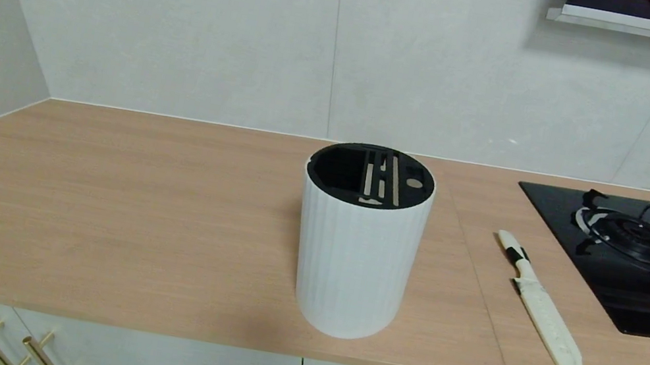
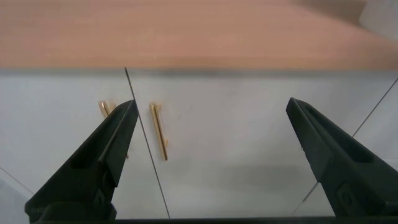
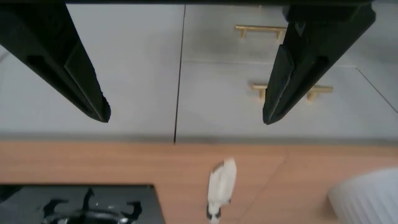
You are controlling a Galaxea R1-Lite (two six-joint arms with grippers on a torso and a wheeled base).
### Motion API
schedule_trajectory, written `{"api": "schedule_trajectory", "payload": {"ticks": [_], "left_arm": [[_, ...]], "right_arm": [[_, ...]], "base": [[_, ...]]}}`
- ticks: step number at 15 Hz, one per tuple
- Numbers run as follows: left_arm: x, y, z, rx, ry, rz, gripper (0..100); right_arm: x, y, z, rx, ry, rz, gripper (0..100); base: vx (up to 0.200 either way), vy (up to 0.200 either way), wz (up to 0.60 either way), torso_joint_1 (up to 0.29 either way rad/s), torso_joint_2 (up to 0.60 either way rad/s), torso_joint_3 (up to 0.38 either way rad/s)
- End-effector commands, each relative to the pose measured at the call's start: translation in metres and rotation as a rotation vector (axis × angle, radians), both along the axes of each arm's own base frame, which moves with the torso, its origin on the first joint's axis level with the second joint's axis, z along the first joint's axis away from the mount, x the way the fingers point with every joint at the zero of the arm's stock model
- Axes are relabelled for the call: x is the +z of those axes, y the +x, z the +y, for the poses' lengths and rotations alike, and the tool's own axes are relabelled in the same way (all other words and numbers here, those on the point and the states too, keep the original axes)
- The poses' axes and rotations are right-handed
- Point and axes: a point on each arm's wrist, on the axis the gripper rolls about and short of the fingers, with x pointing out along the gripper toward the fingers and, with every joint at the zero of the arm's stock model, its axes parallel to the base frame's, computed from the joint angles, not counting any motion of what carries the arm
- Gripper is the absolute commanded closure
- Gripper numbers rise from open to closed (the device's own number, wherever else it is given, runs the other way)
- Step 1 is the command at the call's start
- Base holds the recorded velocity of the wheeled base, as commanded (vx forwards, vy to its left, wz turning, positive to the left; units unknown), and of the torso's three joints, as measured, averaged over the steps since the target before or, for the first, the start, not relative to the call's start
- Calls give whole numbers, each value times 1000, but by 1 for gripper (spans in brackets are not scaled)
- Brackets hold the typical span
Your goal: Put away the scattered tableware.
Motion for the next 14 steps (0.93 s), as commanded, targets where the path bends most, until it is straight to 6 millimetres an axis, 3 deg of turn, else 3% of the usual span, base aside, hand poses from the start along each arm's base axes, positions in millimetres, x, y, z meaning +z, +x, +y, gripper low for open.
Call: {"api": "schedule_trajectory", "payload": {"ticks": [1,14], "left_arm": [[0,0,0,1,0,1,0],[0,0,0,1,0,1,0]], "right_arm": [[0,0,0,1,0,1,0],[0,0,0,1,0,1,0]], "base": [[0,0,0,227,-505,-290],[0,0,0,256,-555,-297]]}}
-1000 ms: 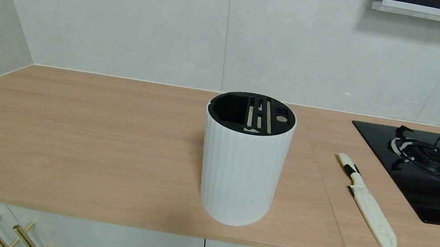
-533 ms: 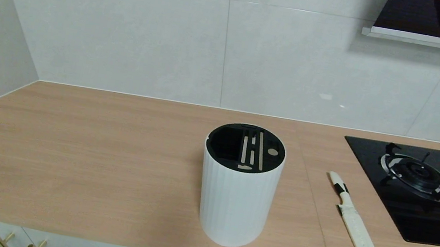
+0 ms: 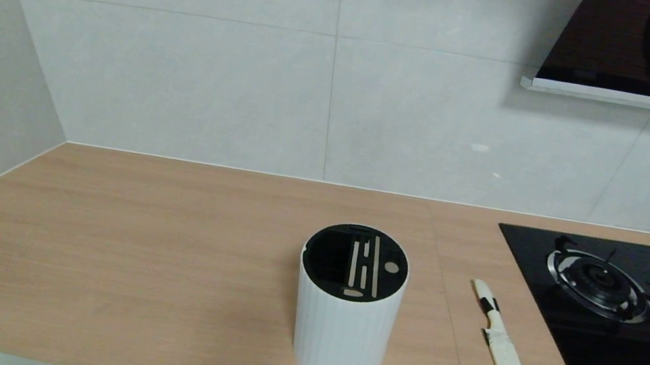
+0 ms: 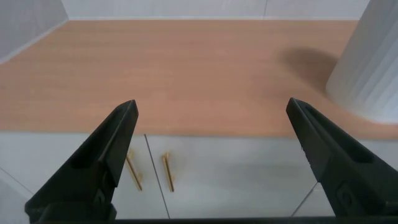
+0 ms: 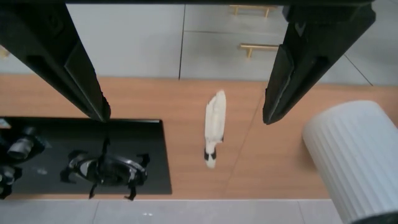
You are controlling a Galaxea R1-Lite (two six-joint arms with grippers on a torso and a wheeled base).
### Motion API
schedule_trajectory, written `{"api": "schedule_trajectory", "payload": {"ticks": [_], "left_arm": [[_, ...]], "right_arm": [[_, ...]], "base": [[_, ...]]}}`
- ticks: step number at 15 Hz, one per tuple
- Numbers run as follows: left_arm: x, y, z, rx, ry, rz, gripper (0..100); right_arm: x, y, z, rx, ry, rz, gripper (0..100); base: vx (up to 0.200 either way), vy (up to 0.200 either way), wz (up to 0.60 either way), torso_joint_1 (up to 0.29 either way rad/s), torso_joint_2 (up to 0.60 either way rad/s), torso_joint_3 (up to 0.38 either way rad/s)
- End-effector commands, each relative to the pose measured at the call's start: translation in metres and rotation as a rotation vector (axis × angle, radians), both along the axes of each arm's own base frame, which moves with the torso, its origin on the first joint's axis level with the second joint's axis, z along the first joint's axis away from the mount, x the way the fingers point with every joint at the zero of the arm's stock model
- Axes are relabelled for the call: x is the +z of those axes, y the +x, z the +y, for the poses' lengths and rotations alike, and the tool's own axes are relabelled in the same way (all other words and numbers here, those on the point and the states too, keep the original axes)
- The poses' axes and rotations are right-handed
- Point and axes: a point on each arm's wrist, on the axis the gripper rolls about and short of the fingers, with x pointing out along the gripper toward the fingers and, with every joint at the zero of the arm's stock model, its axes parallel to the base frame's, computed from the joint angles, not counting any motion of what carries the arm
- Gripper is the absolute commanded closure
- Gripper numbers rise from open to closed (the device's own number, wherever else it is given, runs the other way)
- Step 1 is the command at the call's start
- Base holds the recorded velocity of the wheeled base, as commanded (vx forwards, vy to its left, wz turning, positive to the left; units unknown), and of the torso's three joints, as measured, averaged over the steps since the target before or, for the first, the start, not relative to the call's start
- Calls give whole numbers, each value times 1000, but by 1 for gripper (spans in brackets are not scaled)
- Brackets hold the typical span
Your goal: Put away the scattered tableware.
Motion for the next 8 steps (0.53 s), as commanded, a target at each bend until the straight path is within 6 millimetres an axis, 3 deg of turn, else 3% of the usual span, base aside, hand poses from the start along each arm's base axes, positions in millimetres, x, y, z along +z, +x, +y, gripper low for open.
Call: {"api": "schedule_trajectory", "payload": {"ticks": [1,4,8], "left_arm": [[0,0,0,1,-1,1,0],[0,0,0,1,-1,1,0],[0,0,0,1,-1,1,0]], "right_arm": [[0,0,0,1,-1,1,0],[0,0,0,1,-1,1,0],[0,0,0,2,-1,2,0]], "base": [[0,0,0,207,-422,-212],[0,0,0,152,-333,-167],[0,0,0,9,-14,-4]]}}
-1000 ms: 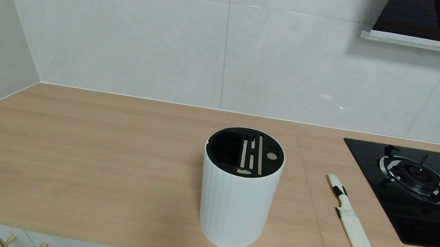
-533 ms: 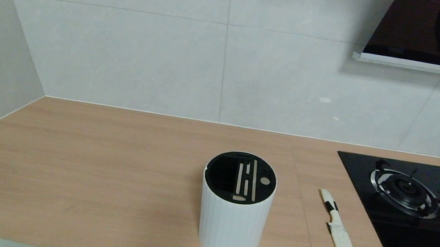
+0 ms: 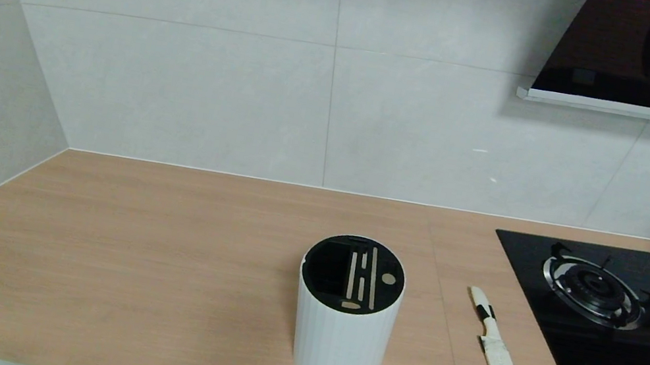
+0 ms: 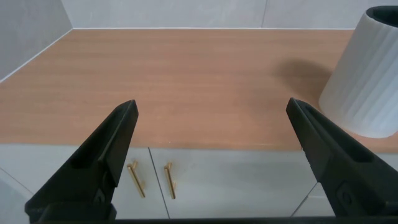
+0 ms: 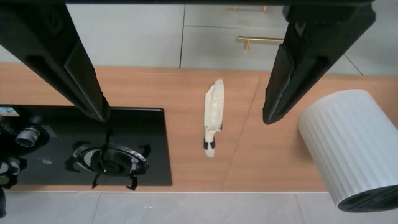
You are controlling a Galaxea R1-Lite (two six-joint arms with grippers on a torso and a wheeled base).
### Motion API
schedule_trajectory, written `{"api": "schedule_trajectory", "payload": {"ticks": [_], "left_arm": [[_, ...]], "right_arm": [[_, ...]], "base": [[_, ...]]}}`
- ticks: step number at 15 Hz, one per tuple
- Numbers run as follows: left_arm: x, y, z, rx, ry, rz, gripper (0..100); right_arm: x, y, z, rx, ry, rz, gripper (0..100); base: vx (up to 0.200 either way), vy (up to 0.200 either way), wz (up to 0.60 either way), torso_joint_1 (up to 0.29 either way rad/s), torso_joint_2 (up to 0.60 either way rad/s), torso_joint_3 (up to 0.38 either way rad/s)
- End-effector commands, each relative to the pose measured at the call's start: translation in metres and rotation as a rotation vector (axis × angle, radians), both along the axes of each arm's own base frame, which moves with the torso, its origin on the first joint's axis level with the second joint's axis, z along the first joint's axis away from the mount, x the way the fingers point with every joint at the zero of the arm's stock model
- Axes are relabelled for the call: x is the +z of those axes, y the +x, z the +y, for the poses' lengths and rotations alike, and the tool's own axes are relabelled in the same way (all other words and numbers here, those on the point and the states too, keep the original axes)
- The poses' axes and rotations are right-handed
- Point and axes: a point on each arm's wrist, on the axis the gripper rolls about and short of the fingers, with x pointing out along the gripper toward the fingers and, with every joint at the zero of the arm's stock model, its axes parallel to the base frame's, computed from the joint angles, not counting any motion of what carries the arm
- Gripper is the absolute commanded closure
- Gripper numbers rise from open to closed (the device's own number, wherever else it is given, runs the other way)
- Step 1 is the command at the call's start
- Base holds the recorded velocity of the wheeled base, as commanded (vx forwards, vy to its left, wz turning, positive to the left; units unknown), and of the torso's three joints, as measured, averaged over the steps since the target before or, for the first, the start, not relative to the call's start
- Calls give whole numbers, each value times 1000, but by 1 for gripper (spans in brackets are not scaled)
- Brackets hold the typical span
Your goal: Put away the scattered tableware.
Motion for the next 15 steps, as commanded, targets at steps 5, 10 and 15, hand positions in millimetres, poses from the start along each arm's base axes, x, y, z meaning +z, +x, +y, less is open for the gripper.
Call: {"api": "schedule_trajectory", "payload": {"ticks": [5,10,15], "left_arm": [[0,0,0,1,-1,1,0],[0,0,0,1,1,1,0],[0,0,0,1,1,1,0]], "right_arm": [[0,0,0,2,3,-1,0],[53,3,0,8,69,1,0],[69,62,7,223,75,370,0]], "base": [[0,0,0,0,0,0],[0,0,0,0,0,0],[0,0,0,0,0,0]]}}
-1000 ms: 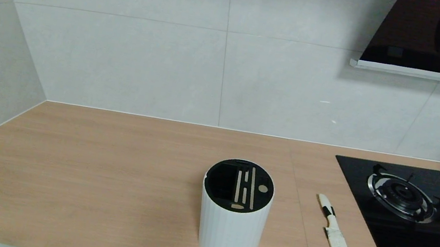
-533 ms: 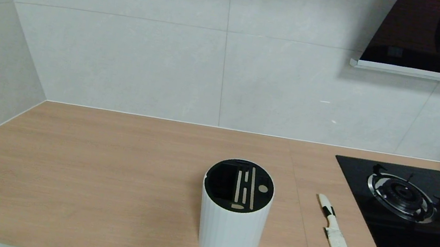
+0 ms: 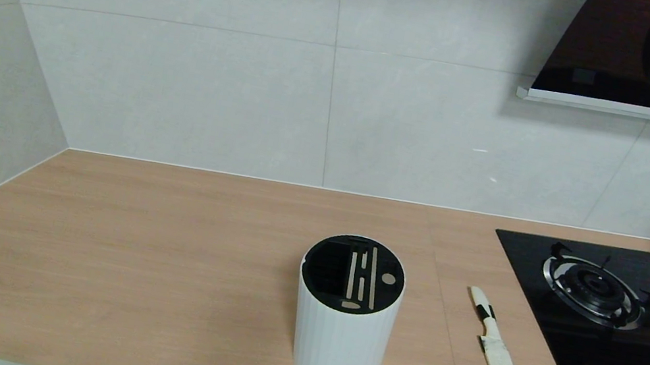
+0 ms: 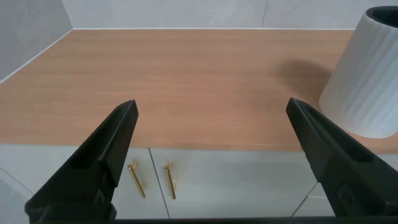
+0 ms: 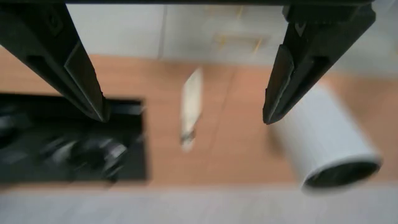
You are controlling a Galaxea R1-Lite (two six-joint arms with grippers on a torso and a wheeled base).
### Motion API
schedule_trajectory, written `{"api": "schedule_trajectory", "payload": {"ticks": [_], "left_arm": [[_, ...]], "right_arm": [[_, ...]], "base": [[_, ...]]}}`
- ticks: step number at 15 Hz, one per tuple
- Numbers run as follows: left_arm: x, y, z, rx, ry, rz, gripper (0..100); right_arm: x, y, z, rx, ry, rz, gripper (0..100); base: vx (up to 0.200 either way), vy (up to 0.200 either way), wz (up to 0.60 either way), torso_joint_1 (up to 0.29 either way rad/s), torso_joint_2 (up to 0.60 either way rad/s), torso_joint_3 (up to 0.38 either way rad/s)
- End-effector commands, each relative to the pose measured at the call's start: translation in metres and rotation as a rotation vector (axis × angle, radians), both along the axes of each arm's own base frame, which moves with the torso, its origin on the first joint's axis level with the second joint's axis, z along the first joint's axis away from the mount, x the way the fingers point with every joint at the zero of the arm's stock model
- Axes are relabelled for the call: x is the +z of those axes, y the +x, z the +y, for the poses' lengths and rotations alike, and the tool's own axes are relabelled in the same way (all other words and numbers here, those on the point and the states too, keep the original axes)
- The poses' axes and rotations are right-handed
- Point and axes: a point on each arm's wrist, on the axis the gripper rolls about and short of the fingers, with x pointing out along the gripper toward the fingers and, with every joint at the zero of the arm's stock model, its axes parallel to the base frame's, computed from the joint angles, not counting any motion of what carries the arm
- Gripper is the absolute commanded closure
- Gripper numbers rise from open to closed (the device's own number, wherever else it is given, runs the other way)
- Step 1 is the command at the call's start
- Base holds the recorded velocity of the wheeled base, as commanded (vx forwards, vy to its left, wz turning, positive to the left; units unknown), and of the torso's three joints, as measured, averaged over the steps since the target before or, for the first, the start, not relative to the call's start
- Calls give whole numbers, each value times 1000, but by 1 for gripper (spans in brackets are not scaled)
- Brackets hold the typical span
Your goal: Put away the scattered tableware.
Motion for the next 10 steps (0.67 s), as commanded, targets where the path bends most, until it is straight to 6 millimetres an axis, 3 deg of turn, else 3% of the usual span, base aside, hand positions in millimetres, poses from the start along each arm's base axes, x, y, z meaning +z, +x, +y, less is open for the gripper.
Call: {"api": "schedule_trajectory", "payload": {"ticks": [1,5,10], "left_arm": [[0,0,0,1,0,1,0],[0,0,0,1,0,1,0],[0,0,0,1,0,1,0]], "right_arm": [[13,53,6,94,-2,274,0],[14,111,22,158,-36,425,0],[-21,189,41,76,-113,494,0]], "base": [[0,0,0,0,0,0],[0,0,0,0,0,0],[0,0,0,0,0,0]]}}
